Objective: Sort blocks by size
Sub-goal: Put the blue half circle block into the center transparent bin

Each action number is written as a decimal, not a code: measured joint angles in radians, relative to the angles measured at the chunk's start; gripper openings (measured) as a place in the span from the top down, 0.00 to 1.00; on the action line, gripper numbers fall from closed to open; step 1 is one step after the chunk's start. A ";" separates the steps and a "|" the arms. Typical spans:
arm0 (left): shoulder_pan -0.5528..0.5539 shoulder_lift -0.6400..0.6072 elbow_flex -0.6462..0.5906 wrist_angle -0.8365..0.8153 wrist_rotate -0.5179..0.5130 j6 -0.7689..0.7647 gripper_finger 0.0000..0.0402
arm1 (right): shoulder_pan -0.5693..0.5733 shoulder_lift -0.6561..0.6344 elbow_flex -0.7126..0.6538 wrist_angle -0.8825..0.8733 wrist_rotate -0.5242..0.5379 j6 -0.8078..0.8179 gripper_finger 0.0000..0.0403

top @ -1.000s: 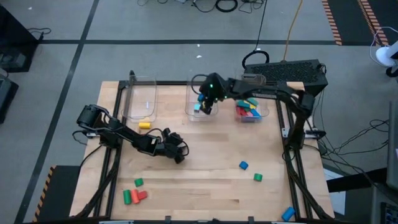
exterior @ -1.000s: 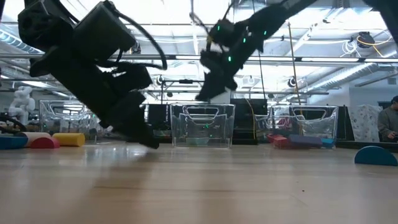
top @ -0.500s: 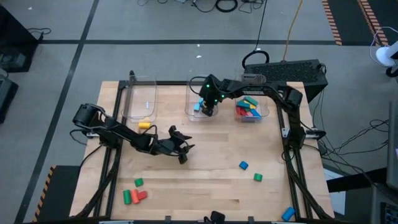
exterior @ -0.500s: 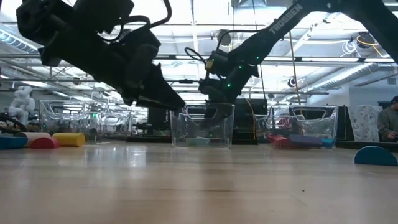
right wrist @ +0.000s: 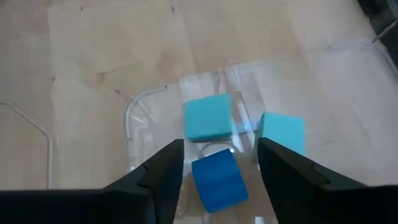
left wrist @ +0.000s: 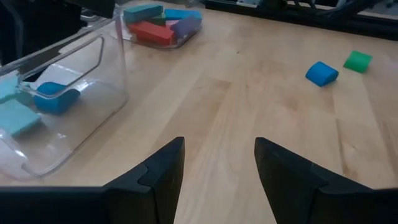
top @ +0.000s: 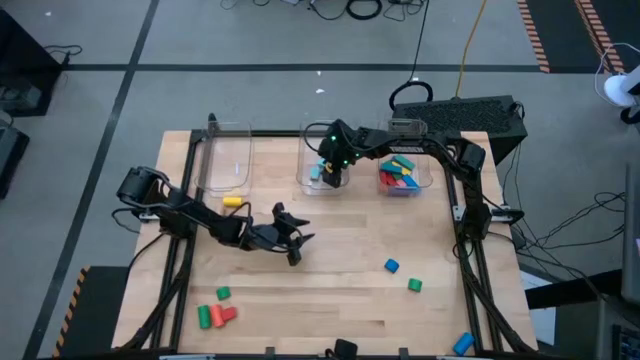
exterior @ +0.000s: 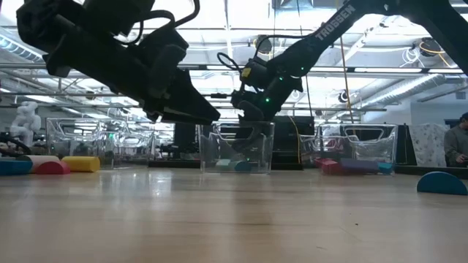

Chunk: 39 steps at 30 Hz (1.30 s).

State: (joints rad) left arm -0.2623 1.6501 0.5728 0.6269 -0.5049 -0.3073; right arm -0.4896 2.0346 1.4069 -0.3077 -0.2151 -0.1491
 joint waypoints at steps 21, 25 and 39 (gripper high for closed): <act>-0.036 0.000 0.000 -0.031 -0.022 -0.017 0.51 | 0.132 -0.275 0.054 -0.420 0.147 -0.107 0.51; -0.042 0.000 0.000 -0.031 -0.023 -0.025 0.51 | 0.186 -0.357 0.014 -0.490 0.146 -0.073 0.51; -0.061 0.000 0.000 -0.036 -0.028 0.010 0.51 | 0.488 -0.639 -0.326 -0.562 0.151 0.258 0.51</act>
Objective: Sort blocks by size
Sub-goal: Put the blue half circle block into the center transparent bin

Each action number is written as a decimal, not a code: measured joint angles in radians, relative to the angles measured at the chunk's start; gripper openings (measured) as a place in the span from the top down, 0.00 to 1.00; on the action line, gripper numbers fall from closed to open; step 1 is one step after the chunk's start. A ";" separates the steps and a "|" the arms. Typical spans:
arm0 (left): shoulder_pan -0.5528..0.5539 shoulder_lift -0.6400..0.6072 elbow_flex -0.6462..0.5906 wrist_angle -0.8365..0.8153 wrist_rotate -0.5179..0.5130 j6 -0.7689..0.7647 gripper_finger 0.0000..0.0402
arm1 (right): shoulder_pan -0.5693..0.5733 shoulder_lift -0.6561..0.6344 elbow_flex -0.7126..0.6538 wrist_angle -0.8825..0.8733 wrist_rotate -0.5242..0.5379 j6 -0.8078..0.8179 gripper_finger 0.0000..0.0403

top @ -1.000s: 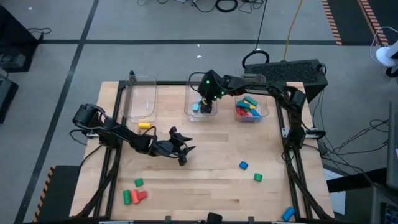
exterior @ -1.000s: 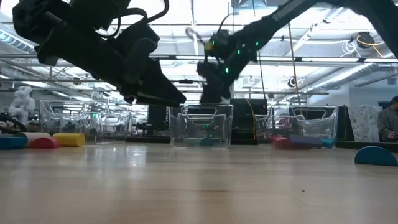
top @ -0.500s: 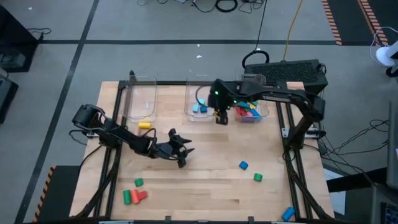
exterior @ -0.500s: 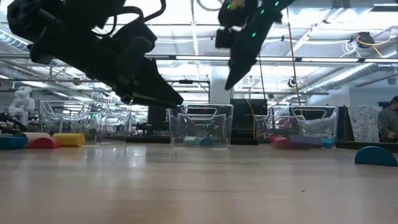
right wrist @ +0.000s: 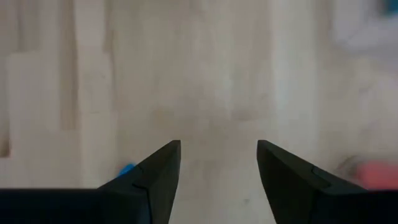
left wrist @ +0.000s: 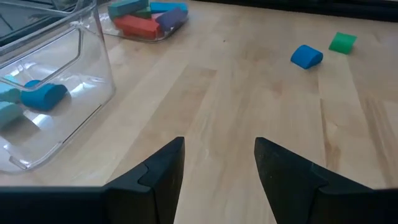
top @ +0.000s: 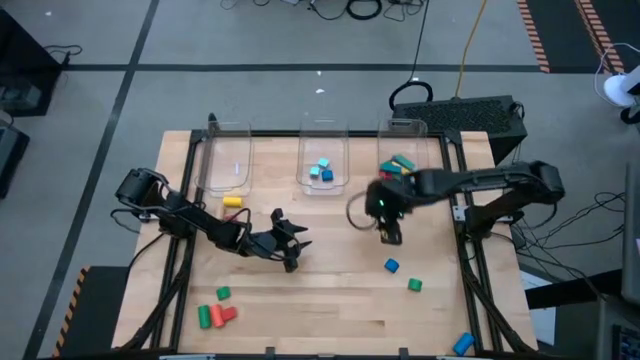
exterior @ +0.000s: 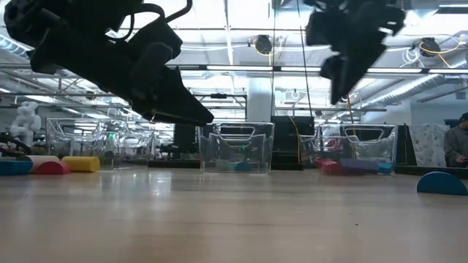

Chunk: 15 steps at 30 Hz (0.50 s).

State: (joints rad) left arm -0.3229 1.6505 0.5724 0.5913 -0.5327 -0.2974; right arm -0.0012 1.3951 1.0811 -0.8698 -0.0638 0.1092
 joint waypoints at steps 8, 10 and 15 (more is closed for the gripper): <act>0.000 0.000 0.000 -0.002 0.000 0.015 0.51 | 0.208 -0.028 -0.190 0.021 0.095 0.484 0.51; 0.001 0.000 0.000 -0.001 0.000 0.016 0.51 | 0.258 -0.020 -0.213 0.046 0.096 0.603 0.51; 0.003 0.000 0.000 0.001 0.000 0.017 0.51 | 0.361 -0.003 -0.222 0.097 0.125 0.825 0.51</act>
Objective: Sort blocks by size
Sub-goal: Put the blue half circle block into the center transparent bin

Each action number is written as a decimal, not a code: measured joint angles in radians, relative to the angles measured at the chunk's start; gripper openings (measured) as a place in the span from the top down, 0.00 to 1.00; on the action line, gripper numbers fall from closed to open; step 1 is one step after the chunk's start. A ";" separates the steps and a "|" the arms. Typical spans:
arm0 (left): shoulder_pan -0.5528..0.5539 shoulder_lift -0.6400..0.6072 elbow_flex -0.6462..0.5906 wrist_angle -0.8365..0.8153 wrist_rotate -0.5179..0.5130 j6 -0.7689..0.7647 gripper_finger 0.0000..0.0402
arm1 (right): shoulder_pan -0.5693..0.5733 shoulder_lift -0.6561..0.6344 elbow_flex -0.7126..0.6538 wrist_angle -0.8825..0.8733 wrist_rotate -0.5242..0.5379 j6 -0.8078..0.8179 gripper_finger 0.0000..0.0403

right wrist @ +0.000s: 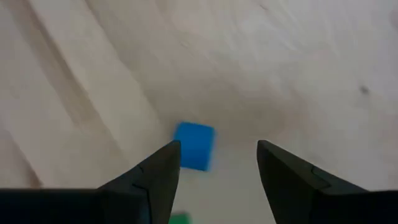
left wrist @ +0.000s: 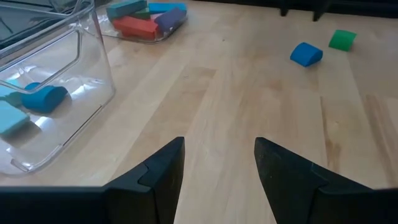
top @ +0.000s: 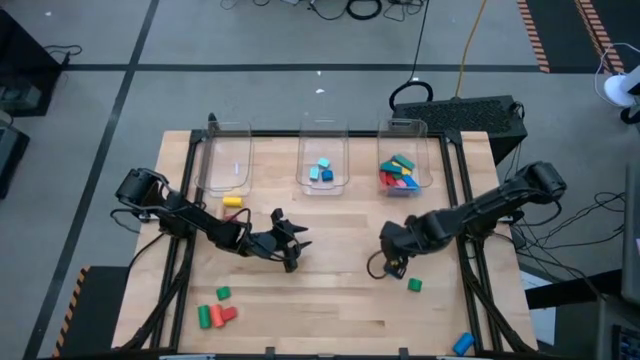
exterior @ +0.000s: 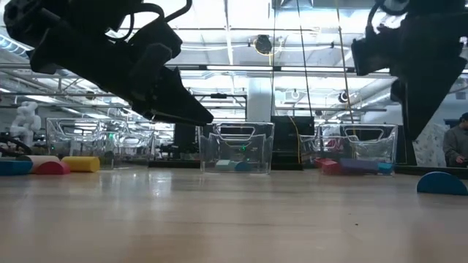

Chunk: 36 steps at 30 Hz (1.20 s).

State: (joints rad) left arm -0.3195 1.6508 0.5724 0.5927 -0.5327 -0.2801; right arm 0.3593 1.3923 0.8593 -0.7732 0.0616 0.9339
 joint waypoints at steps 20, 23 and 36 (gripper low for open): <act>-0.001 0.000 0.000 -0.017 0.000 0.000 0.51 | 0.155 0.178 0.002 0.102 0.071 0.216 0.51; -0.001 0.000 0.000 -0.018 0.000 -0.002 0.51 | 0.154 0.205 0.002 0.093 0.069 0.232 0.51; -0.001 0.000 0.000 -0.018 0.000 -0.003 0.51 | 0.154 0.270 0.004 0.096 0.074 0.233 0.54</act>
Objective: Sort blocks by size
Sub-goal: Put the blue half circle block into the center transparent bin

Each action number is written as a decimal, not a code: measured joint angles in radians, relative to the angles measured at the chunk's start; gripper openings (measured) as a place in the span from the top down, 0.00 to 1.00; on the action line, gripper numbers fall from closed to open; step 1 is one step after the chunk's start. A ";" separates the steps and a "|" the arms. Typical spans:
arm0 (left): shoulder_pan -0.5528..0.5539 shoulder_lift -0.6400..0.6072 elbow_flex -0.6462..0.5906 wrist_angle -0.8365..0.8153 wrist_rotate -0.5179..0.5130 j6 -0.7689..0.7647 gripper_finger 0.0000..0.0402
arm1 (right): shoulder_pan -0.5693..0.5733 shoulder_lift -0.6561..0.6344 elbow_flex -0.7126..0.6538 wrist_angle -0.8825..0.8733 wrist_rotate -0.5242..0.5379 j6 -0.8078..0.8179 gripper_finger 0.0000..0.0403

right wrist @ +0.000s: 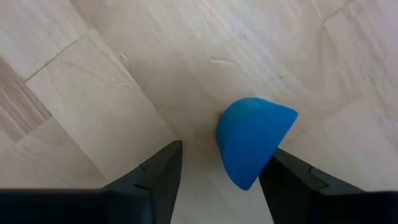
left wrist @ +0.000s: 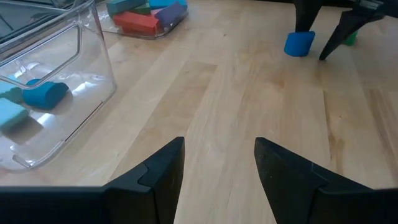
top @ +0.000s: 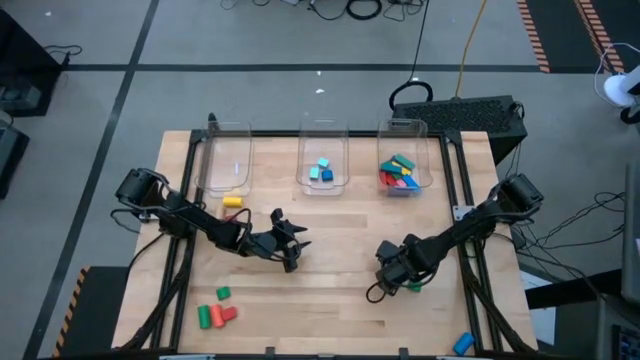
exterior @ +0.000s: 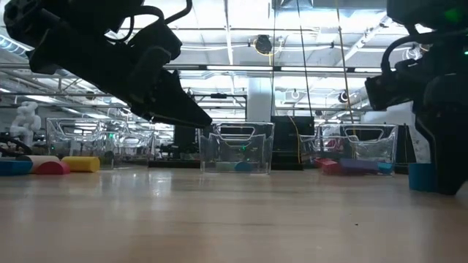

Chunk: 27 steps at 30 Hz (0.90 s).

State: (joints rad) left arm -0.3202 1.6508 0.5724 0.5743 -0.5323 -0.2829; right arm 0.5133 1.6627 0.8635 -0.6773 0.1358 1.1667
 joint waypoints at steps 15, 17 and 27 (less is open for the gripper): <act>-0.016 0.000 0.000 -0.001 0.000 -0.034 0.51 | -0.007 -0.014 -0.005 -0.006 0.091 -0.060 0.95; -0.018 0.000 0.000 -0.001 0.000 -0.048 0.51 | -0.013 -0.027 -0.004 -0.004 0.113 -0.077 0.97; -0.023 0.000 0.000 -0.018 -0.001 -0.078 0.51 | -0.011 -0.102 0.003 -0.032 0.091 -0.087 0.85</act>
State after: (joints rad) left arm -0.3431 1.6508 0.5724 0.5564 -0.5335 -0.3611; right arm 0.5026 1.5608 0.8669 -0.7097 0.2267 1.0797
